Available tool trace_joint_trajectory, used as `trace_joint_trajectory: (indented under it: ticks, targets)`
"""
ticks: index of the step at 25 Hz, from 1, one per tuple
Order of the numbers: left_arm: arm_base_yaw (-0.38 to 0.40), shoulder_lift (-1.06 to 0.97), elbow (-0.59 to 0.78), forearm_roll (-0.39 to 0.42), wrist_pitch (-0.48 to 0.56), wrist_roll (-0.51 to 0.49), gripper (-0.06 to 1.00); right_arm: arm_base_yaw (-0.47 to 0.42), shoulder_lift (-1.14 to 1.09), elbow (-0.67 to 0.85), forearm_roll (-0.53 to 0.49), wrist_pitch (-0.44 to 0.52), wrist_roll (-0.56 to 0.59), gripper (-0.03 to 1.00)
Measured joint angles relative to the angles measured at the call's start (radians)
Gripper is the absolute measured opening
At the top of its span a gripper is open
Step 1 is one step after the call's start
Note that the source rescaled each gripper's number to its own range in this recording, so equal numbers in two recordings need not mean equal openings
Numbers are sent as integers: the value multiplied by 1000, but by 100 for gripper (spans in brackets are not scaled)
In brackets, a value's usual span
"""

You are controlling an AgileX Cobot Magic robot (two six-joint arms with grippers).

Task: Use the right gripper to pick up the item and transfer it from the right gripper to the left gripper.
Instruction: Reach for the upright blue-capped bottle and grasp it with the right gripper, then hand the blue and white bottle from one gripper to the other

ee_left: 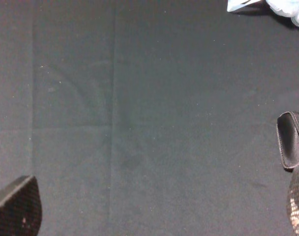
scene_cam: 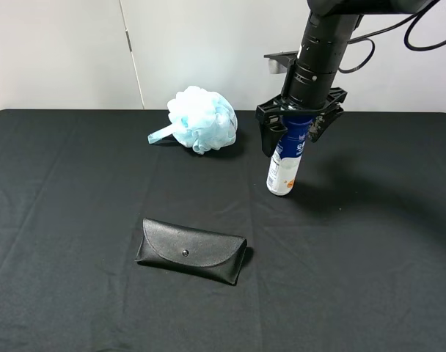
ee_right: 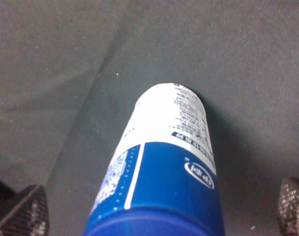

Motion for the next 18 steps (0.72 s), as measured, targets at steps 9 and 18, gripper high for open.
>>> trace_joint_trajectory:
  ticks: [9, 18]
  targets:
    - [0, 0, 0, 0, 0, 0, 100, 0, 0, 0, -16, 0, 2, 3]
    - [0, 0, 0, 0, 0, 0, 100, 0, 0, 0, -16, 0, 1, 3]
